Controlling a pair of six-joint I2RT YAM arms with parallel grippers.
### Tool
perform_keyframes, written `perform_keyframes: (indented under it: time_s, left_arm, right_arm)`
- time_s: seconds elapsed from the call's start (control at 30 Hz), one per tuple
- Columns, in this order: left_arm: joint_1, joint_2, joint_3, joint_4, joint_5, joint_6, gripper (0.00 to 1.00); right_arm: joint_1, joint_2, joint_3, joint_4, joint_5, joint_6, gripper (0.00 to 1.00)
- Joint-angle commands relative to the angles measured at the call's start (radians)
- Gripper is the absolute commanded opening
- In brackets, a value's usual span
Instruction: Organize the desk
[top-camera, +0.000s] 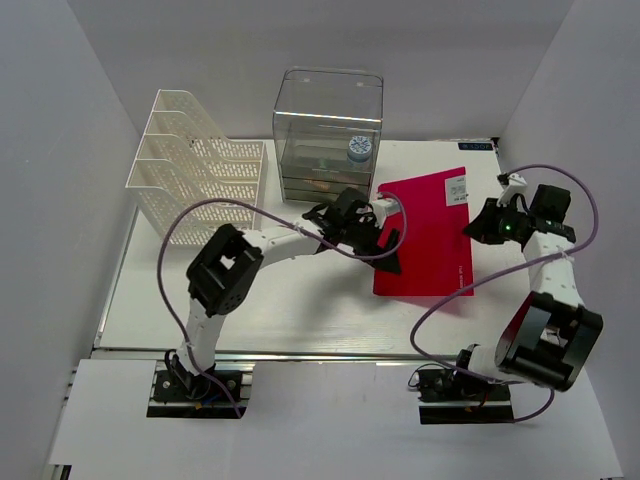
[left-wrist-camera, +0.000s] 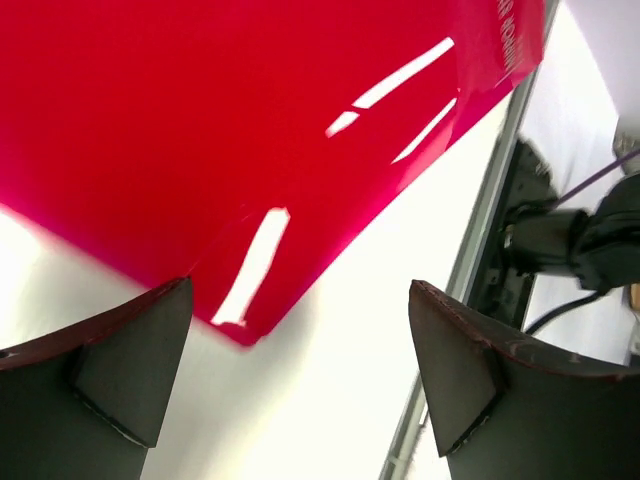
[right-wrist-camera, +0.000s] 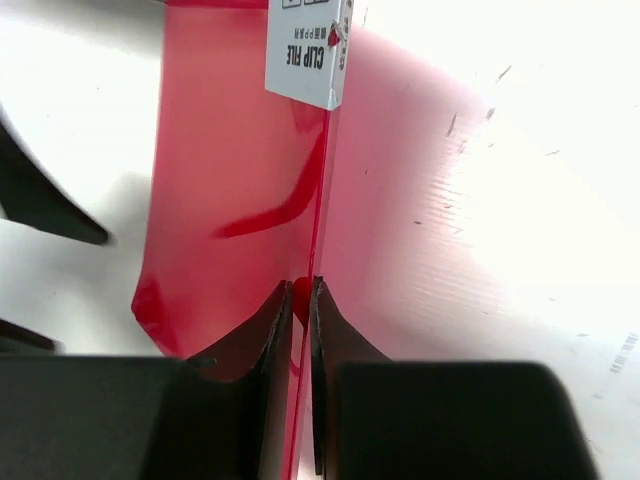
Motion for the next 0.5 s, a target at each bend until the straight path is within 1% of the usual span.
perform_keyframes:
  time_s: [0.0,0.17,0.27,0.33,0.47]
  left_arm:
    - [0.014,-0.183,-0.037,0.034,-0.089,0.005,0.98]
    - [0.056,-0.213,-0.137,0.078,-0.135,-0.027,0.98]
    - [0.077,-0.181,-0.177,0.132,-0.078,-0.073,0.98]
    - [0.077,-0.139,-0.186,0.205,-0.032,-0.124,0.98]
    - [0.077,-0.101,-0.217,0.277,-0.006,-0.189,0.98]
  right_arm:
    - [-0.008,-0.070,0.023,-0.039,0.025,-0.086,0.00]
    - [-0.021,-0.155,-0.010,-0.079,0.035,-0.158,0.00]
    - [-0.025,-0.200,-0.011,-0.109,0.017,-0.185,0.00]
    - [-0.025,-0.221,-0.005,-0.126,0.015,-0.208,0.00]
    - [-0.024,-0.231,-0.005,-0.154,0.037,-0.238,0.00]
